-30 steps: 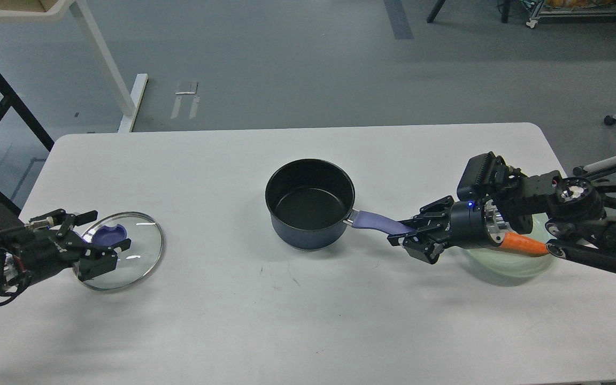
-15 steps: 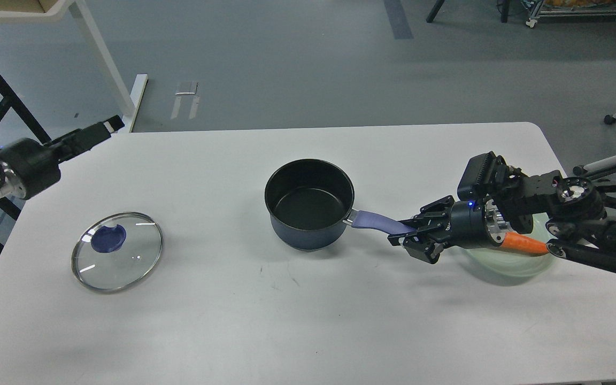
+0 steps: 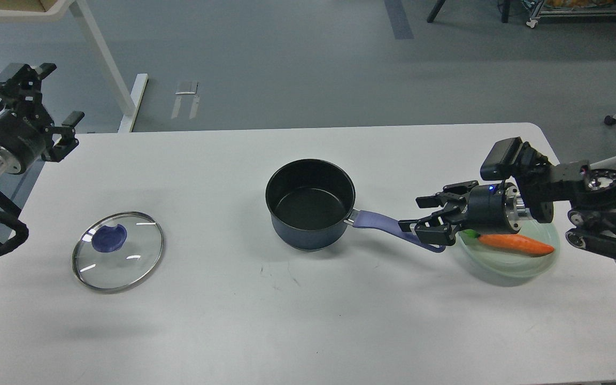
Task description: Open pot lid
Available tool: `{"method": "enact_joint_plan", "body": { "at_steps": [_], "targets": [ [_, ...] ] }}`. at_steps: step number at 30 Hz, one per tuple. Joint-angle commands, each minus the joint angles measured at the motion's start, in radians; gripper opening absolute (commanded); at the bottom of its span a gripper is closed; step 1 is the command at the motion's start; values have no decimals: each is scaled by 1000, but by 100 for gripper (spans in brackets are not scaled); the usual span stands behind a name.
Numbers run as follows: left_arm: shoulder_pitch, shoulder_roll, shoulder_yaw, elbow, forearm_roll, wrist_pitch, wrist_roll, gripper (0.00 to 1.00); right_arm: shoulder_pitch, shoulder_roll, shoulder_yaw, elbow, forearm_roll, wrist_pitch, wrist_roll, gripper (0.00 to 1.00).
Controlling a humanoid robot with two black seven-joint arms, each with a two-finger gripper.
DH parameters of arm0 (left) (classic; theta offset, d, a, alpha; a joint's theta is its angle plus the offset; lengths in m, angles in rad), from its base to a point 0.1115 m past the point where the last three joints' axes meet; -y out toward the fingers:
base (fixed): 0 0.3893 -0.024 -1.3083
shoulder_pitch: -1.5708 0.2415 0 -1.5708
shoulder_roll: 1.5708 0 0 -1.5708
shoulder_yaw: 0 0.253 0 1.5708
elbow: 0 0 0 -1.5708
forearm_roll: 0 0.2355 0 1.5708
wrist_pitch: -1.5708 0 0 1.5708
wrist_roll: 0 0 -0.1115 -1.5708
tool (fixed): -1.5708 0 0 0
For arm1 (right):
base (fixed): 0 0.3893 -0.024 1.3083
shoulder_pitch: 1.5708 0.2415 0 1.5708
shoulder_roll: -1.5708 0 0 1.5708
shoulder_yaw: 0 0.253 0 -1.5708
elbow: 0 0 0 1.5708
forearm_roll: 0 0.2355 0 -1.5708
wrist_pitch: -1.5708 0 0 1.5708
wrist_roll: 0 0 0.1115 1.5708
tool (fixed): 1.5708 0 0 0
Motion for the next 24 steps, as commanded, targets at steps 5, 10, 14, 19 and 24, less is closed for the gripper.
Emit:
{"method": "enact_joint_plan", "body": {
  "at_steps": [5, 10, 14, 19, 24],
  "targets": [
    [0, -7, -14, 2, -17, -29, 5, 99, 21, -169, 112, 93, 398, -1, 0, 97],
    [0, -16, -15, -4, -19, -33, 5, 99, -71, -218, 212, 84, 821, -4, 0, 97],
    [13, -28, -15, -4, -24, -40, 5, 99, -163, -234, 262, 85, 1188, 13, 0, 97],
    [42, -55, -40, -7, -24, -63, 4, 99, -270, -206, 317, 78, 1504, 85, 0, 97],
    [48, -59, -63, -10, -24, -64, 5, 99, -393, -139, 442, -10, 1664, 238, 0, 97]
  ]
}}
